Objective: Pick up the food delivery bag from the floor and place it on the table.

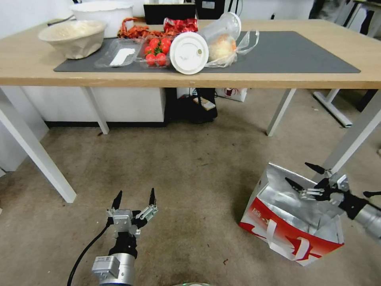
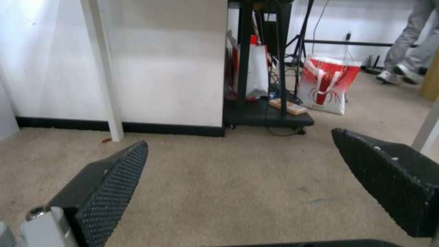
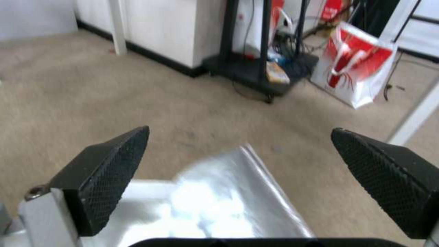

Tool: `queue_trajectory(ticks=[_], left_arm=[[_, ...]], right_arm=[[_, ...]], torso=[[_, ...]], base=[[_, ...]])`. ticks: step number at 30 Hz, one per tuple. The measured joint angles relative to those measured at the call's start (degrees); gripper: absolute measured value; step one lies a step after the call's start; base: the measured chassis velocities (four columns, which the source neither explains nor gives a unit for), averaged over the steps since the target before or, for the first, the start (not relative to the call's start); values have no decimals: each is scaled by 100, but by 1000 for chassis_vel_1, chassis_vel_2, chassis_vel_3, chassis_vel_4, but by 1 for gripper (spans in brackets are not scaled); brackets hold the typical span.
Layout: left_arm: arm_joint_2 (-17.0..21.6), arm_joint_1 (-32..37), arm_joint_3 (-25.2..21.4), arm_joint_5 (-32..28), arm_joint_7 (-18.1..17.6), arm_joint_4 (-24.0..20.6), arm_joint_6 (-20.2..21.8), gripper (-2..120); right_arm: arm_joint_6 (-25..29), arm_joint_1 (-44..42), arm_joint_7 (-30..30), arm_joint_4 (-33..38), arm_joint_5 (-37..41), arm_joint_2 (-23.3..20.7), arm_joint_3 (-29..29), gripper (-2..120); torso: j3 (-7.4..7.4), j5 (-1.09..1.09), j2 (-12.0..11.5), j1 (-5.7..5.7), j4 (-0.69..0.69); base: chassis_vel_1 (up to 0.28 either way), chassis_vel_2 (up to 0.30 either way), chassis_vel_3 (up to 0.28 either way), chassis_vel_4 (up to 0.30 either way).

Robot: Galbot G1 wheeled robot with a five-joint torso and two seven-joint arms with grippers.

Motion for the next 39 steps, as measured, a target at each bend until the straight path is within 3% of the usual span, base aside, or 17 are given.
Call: queue_trajectory(ticks=[10, 24, 39], left_arm=[[-40, -27, -2, -18, -8, 77, -2, 100], [-73, -68, 16, -16, -6, 198, -12, 100], [-87, -112, 23, -7, -9, 293, -42, 100]], right_arm=[[315, 749, -412, -1459, -86, -518, -606, 100], [485, 1520, -1094, -2604, -650, -965, -1357, 100], [620, 2320, -1561, -3363, -1460, -1119, -1850, 100]], torso=[[0, 1, 2, 1, -1], [0, 0, 4, 1, 1], [0, -1, 5, 1, 0]], base=[[0, 0, 0, 0], [0, 0, 0, 0], [0, 0, 0, 0]])
